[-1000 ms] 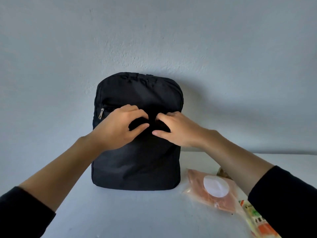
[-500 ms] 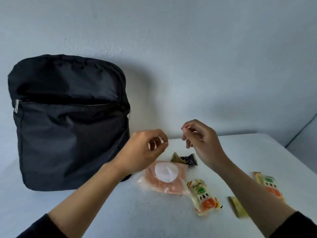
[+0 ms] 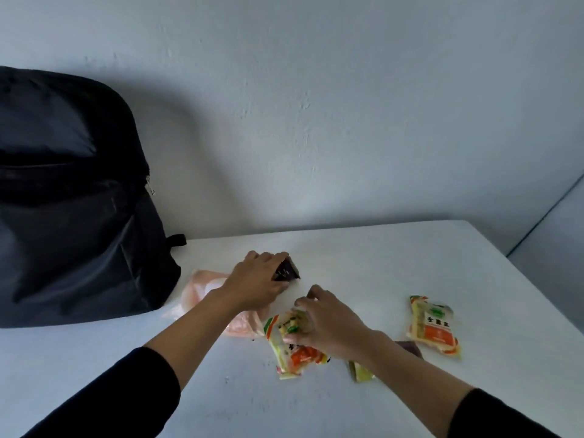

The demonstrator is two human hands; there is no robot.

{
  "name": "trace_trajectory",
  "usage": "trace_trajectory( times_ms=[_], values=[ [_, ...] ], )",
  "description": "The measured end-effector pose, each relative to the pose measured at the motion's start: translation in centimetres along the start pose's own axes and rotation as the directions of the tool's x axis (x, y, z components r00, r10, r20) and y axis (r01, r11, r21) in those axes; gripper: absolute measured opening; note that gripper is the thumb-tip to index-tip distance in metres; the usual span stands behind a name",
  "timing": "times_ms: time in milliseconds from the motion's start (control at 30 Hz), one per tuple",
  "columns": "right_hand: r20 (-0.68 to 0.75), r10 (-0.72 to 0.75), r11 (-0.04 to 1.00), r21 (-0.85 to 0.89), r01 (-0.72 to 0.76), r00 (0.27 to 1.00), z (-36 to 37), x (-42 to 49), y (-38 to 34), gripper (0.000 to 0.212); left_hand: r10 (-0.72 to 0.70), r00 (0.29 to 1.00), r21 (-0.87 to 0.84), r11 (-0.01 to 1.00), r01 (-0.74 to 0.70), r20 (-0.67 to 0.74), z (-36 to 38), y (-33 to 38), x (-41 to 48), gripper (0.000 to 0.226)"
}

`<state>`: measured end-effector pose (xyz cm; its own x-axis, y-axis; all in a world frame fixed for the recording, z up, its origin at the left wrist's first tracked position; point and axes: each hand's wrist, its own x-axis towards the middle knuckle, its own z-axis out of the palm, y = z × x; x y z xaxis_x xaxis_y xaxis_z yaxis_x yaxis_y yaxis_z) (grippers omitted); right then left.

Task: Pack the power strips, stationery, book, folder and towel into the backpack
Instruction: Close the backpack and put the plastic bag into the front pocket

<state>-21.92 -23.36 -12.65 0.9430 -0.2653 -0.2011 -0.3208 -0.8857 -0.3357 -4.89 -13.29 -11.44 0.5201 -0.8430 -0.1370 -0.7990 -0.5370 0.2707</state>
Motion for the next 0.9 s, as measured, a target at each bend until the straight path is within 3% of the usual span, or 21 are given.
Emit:
trace_trajectory(
  times_ms=[167, 300, 500, 600, 667, 800, 900],
  values=[
    [0.014, -0.049, 0.996, 0.074, 0.048, 0.999, -0.5, 0.1, 1.1, 0.054, -0.059, 0.997, 0.055, 0.997, 0.062, -0.053, 1.1, -0.1, -0.8, 0.055],
    [-0.01, -0.064, 0.991, 0.113, 0.065, 0.998, -1.3, 0.0, 2.9, 0.038, -0.148, 0.985, -0.082, 0.987, 0.141, -0.086, 1.5, -1.1, -2.2, 0.038],
    [-0.014, -0.102, 0.978, 0.179, 0.103, 0.995, -1.9, 0.6, 4.2, 0.031, -0.255, 0.954, -0.276, 0.939, 0.205, -0.159, 1.4, -1.4, -3.3, 0.024],
    [0.004, -0.055, 0.919, 0.391, 0.049, 0.998, -3.9, 1.3, 3.9, 0.027, -0.312, 0.927, -0.567, 0.811, 0.146, -0.207, 0.2, -1.1, -3.9, 0.008],
    [-0.047, -0.032, 0.873, 0.485, 0.051, 0.998, -5.6, 1.8, 3.3, 0.025, -0.332, 0.912, -0.694, 0.716, 0.076, -0.242, -1.1, -1.0, -4.4, 0.015],
    [-0.252, 0.033, 0.756, 0.639, 0.141, 0.967, -9.6, 3.0, 0.6, 0.026, -0.368, 0.859, -0.758, 0.651, -0.034, -0.355, -4.9, -2.0, -5.8, 0.013],
    [-0.303, 0.026, 0.629, 0.746, 0.22, 0.953, -11.4, 3.8, -2.4, 0.023, -0.351, 0.804, -0.751, 0.638, -0.17, -0.48, -8.2, -2.1, -7.7, 0.01]
  ],
)
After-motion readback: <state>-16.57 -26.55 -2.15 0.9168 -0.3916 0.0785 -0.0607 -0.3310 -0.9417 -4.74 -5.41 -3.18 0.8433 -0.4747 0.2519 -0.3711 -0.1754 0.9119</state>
